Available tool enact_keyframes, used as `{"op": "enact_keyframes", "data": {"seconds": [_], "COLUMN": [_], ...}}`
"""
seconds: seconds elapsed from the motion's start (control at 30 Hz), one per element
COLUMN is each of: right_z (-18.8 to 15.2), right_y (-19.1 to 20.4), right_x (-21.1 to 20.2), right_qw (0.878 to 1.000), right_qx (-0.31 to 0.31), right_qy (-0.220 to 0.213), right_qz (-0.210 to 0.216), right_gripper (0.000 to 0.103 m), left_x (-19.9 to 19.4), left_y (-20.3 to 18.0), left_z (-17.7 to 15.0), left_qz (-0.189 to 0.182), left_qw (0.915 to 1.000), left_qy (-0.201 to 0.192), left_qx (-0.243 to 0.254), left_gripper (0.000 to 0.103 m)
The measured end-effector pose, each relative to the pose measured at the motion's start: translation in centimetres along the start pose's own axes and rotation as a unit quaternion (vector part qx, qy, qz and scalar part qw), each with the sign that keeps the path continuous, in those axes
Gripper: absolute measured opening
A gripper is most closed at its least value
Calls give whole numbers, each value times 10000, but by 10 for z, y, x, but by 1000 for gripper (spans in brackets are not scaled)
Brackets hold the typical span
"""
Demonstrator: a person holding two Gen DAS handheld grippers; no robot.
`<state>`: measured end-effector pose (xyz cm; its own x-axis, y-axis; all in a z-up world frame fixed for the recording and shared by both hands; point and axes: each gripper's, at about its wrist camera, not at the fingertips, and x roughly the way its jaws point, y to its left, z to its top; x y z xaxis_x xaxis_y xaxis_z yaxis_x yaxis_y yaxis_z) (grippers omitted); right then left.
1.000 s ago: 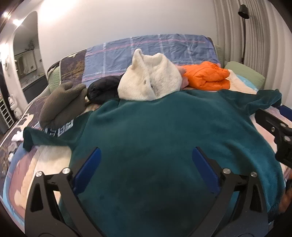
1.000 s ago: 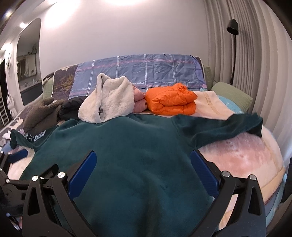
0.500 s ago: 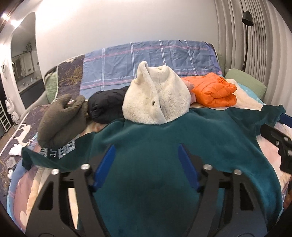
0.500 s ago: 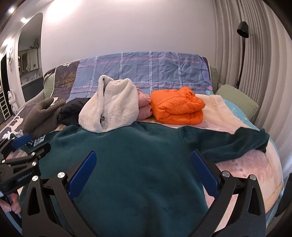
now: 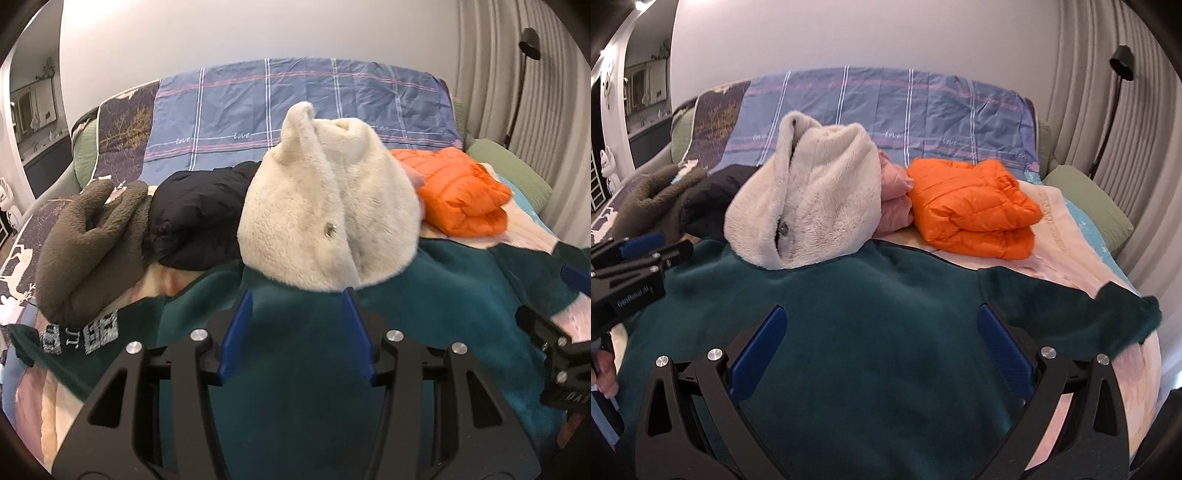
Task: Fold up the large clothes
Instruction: 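Reach both tools to the cream sherpa fleece and close on it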
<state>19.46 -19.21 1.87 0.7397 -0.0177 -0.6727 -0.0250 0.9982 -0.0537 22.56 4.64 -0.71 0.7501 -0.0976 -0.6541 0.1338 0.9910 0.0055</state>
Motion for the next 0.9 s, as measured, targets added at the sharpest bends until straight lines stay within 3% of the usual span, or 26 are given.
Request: {"op": "enact_keyframes", "data": {"seconds": [0.17,0.23,0.3,0.33,0.37,0.43,0.57,0.63,0.67,0.7,0.73,0.77,0.9], "right_z": [17,32,51,70,85,112,152,159,161,163,162,163,172], "right_y": [11,12,11,9,8,9,24,29,33,39,43,47,64], "right_x": [43,59,73,88,99,119,150,159,162,164,163,163,166], "right_qw": [9997,9996,9995,9993,9989,9978,9951,9956,9952,9947,9945,9943,9941], "right_qx": [-195,-260,-282,-250,-229,-270,-533,-425,-431,-502,-554,-599,-764], "right_qy": [151,44,-104,-188,-226,-282,-186,-106,-67,-56,-99,-169,-331], "right_qz": [1,52,81,207,349,540,811,827,875,894,885,865,691], "right_gripper": [101,94,75,53,38,29,29,29,29,31,40,50,54], "left_x": [36,55,74,85,93,115,141,159,166,175,180,184,189], "left_y": [8,10,11,12,13,15,13,8,7,11,16,24,67], "left_z": [26,45,64,76,84,111,150,165,170,173,174,173,163], "left_qz": [193,197,243,270,268,225,89,397,682,941,993,996,1001], "left_qw": [9998,9998,9997,9995,9995,9992,9986,9986,9974,9955,9950,9948,9923], "left_qy": [-6,-11,-7,-15,-22,-51,-194,-211,-189,-92,-5,70,233], "left_qx": [-60,-30,-70,-134,-169,-339,-484,-265,-156,-86,-104,-178,-697], "left_gripper": [63,65,65,64,64,63,62,59,44,38,23,15,14]}}
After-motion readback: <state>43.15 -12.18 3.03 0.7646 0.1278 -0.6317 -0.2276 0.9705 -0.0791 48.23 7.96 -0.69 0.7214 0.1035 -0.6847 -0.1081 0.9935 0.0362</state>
